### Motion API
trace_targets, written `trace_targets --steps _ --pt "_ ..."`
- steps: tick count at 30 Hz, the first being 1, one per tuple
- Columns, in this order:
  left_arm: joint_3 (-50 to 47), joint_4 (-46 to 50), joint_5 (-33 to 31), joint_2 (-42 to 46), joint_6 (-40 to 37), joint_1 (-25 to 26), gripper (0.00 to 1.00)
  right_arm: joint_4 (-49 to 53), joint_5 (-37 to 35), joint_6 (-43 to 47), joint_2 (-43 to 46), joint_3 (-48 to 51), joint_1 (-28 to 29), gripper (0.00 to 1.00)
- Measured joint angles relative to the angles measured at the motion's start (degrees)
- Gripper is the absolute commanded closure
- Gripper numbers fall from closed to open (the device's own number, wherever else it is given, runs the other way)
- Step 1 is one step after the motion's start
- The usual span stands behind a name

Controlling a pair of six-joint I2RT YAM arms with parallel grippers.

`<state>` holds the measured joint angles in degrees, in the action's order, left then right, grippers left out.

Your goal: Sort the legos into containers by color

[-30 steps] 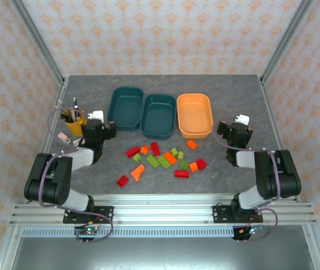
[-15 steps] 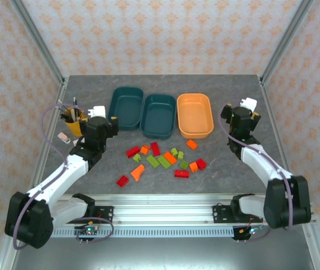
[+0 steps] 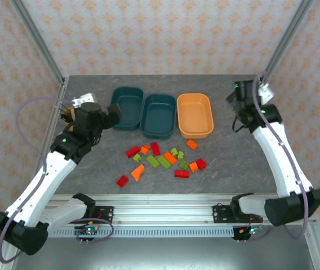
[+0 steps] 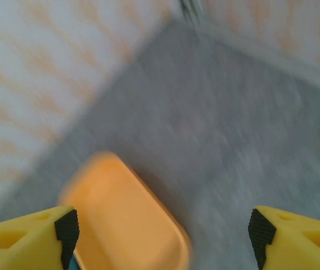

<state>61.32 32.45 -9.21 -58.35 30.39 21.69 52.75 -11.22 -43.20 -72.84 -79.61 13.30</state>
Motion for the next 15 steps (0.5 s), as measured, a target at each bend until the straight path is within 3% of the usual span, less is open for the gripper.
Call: trace_targets --steps 4,10,15 --pt "-2.0 3.0 8.2 -0.5 0.2 4.8 0.0 8.1 10.8 -7.3 -0.3 11.9 3.6 0.04" --pt "-5.0 4.7 16.3 3.3 -1.5 11.8 0.0 8.3 21.8 -12.4 -0.7 21.5 6.5 0.03" --pt "-5.3 4.6 18.5 3.7 -3.4 16.8 0.0 3.0 27.5 -13.9 -4.8 24.8 7.8 0.03"
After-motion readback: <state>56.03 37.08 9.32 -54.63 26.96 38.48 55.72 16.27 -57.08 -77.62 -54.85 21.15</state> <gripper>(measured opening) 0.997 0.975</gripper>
